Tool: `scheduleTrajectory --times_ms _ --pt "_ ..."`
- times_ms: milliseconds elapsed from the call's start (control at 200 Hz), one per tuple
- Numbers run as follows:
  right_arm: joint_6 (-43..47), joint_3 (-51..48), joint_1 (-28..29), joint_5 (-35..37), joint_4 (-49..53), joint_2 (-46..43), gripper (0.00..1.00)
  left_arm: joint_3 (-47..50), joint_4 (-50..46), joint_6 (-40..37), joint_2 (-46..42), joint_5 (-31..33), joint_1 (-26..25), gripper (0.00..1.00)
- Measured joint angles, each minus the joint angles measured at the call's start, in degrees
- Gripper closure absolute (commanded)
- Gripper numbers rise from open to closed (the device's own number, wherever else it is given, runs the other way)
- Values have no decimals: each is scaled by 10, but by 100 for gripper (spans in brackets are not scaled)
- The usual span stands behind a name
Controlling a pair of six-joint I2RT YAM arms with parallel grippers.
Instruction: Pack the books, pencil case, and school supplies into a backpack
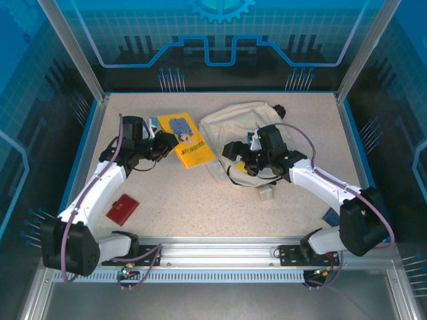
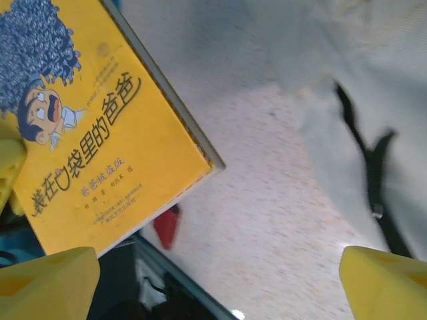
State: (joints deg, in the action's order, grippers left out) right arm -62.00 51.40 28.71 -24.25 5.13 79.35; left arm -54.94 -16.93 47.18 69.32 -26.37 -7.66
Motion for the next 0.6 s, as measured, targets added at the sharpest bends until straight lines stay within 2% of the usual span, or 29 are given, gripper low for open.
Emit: scheduleTrajectory --times_ms 195,345,470,600 --pt "-124 -41 17 -15 -179 2 0 0 113 121 13 0 -5 90" --pt "-218 -40 26 -17 -310 39 0 0 205 205 40 1 -17 90" --pt "-283 -38 30 1 -383 76 1 0 250 249 53 9 -25 90" --pt "-329 -37 32 32 -437 92 5 6 277 281 56 14 -27 89"
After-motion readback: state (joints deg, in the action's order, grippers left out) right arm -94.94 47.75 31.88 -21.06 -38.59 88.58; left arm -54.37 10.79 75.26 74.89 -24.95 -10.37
